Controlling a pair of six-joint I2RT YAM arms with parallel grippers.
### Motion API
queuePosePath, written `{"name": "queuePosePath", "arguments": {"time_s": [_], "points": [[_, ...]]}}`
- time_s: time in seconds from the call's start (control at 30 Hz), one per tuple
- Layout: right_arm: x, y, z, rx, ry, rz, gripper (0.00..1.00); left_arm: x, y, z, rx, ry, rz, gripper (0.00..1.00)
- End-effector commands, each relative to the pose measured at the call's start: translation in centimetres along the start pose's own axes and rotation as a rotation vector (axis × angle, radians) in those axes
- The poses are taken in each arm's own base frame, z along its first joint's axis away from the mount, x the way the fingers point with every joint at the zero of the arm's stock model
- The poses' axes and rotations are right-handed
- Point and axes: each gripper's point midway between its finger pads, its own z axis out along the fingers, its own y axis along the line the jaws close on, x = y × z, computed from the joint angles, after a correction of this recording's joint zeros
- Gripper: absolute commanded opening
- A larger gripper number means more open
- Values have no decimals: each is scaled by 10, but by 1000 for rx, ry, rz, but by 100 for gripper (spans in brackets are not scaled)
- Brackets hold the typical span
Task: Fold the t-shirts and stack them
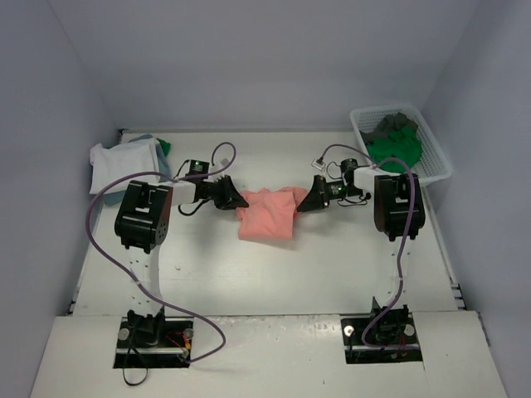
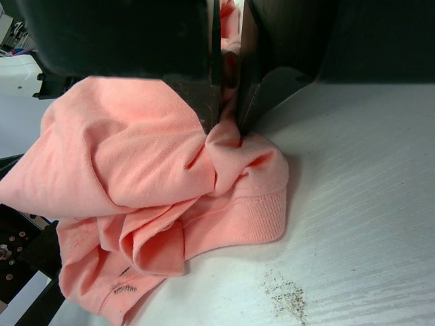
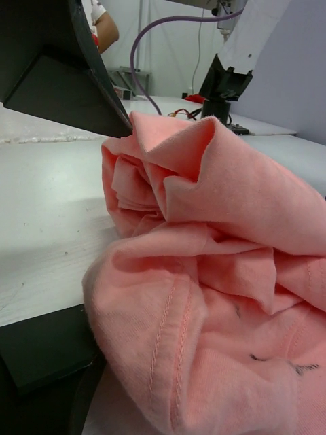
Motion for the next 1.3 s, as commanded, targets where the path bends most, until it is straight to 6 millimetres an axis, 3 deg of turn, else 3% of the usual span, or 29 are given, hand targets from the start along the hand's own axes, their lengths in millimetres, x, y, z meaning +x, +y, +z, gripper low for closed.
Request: {"name": "queuePosePath", "arguments": {"time_s": [0.0, 0.33, 0.53, 0.67, 0.97, 1.03, 1.07, 1.1, 1.27], "points": [[-6, 8, 0, -35, -13, 16, 100, 4, 35, -7, -149, -23, -11, 0], [-36, 13, 1, 139, -19, -59, 100, -2, 14, -10, -110, -24, 15, 0], [-53, 27, 32, 227, 8, -157, 100, -14, -5, -16, -91, -51, 53, 0], [-54, 32, 52, 190, 24, -160, 100, -17, -11, -19, -78, -61, 65, 0], [-32, 21, 80, 141, 90, -116, 100, -17, -9, -17, -75, -57, 62, 0], [-30, 18, 82, 148, 97, -116, 75, -16, -7, -17, -79, -55, 62, 0], [-31, 18, 83, 142, 100, -110, 27, -15, -5, -17, -81, -54, 61, 0], [-31, 15, 82, 158, 108, -100, 0, -15, -4, -18, -84, -53, 59, 0], [-29, 9, 80, 191, 115, -120, 0, -17, -4, -20, -91, -51, 60, 0]]}}
